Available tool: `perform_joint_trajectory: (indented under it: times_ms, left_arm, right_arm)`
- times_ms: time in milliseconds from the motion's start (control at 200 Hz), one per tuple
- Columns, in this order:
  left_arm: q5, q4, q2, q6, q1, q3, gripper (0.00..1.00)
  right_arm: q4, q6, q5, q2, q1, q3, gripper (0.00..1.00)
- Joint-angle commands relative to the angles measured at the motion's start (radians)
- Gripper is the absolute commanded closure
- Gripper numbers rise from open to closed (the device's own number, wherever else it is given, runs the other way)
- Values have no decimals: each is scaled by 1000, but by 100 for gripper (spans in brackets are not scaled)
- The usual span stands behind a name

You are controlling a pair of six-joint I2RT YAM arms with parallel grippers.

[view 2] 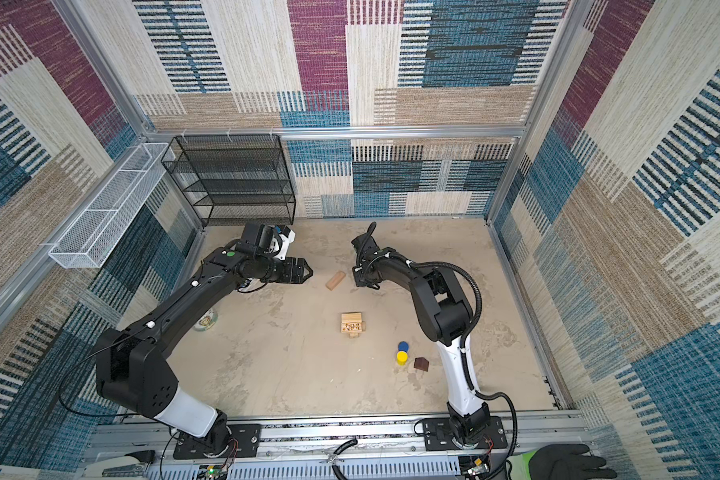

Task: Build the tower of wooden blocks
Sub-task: 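Lift the pink block slightly with the right gripper, then carry the pink plank block over the stack with the right gripper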

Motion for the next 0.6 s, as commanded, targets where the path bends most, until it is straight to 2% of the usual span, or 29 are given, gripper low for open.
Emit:
perform_joint_trajectory:
  times_ms: [0,50,95,200,366,596]
  left_arm:
    - [-9,7,-11,-3,1,-3,16]
    - [-8,8,-13,-3,1,-3,16]
    - [-8,7,-15,-3,1,-3,16]
    - [-7,7,-19,-5,1,-1,16]
    - [-13,11,-35,-5,1,-8,16]
    - [-13,21,-62,-14,-1,-19,16]
  right_arm:
    - [9,10,6,-20,0,-1,78]
    - [8,12,7,-28,0,-25,83]
    - [9,15,5,-38,0,-31,84]
    - [14,21,-5,-67,1,-52,100]
    - [29,47,-8,-147,1,-122,100]
    - [41,142,-37,-340,13,-264,100]
